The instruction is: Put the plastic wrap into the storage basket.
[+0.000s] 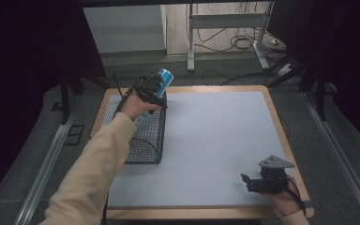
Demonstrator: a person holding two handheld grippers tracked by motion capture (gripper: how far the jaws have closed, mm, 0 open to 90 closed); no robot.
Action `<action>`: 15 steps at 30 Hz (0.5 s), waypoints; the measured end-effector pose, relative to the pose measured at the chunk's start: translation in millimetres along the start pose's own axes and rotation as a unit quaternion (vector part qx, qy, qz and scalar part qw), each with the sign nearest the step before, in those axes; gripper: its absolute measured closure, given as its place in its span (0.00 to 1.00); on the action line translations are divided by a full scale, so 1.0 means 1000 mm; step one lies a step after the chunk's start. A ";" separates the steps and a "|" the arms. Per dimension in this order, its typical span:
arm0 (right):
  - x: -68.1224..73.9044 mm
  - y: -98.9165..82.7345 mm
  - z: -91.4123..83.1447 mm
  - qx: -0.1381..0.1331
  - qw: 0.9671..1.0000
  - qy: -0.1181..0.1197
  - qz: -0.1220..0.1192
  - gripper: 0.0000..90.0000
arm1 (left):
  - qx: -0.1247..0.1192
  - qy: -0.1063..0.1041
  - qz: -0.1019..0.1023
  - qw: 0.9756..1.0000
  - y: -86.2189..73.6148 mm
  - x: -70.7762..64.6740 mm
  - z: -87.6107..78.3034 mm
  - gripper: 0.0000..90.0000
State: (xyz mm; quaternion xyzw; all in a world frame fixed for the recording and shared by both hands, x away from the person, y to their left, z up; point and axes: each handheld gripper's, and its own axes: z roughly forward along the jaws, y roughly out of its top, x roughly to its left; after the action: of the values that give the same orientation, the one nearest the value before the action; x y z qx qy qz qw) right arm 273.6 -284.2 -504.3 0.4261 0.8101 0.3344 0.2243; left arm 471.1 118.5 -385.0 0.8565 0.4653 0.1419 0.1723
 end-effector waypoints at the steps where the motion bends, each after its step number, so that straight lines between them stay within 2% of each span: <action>1: 0.000 0.000 0.000 0.000 1.000 0.000 0.000 0.10 | -0.014 -0.009 0.005 1.000 -0.004 -0.011 -0.006 0.16; 2: 0.000 0.000 0.000 0.000 1.000 0.000 0.000 0.10 | -0.014 -0.009 0.005 1.000 -0.004 -0.011 -0.006 0.16; 3: 0.000 0.000 -0.001 -0.001 1.000 0.000 -0.001 0.10 | -0.030 -0.017 0.010 0.999 -0.009 -0.022 -0.012 0.17; 4: 0.000 0.000 -0.001 -0.001 1.000 0.000 -0.001 0.10 | -0.030 -0.017 0.010 0.999 -0.009 -0.022 -0.012 0.18; 5: 0.001 0.000 -0.001 -0.002 1.000 0.000 -0.001 0.10 | -0.040 -0.027 0.021 0.999 -0.015 -0.035 -0.017 0.18; 7: 0.001 0.001 -0.001 -0.002 1.000 0.000 -0.001 0.10 | -0.048 -0.048 0.032 0.997 -0.021 -0.048 -0.021 0.18; 8: 0.001 0.001 -0.001 -0.002 1.000 0.000 -0.001 0.10 | -0.048 -0.048 0.032 0.997 -0.021 -0.048 -0.021 0.18; 9: 0.001 0.001 -0.002 -0.002 1.000 0.000 -0.002 0.10 | -0.056 -0.063 0.047 0.995 -0.027 -0.061 -0.023 0.18; 10: 0.002 0.001 -0.002 -0.003 1.000 0.000 -0.002 0.10 | -0.056 -0.063 0.047 0.995 -0.027 -0.061 -0.023 0.18; 12: 0.002 0.001 -0.002 -0.004 1.000 0.000 -0.003 0.10 | -0.064 -0.081 0.064 0.993 -0.037 -0.081 -0.025 0.18; 15: 0.002 0.001 -0.003 -0.005 1.000 0.000 -0.003 0.10 | -0.072 -0.097 0.079 0.990 -0.046 -0.097 -0.024 0.18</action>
State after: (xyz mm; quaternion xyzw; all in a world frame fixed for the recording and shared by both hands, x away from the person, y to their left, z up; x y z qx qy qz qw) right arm 271.3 -282.7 -501.8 0.4225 0.8100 0.3372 0.2276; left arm 375.6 64.0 -390.7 0.8856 0.3662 0.1043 0.2661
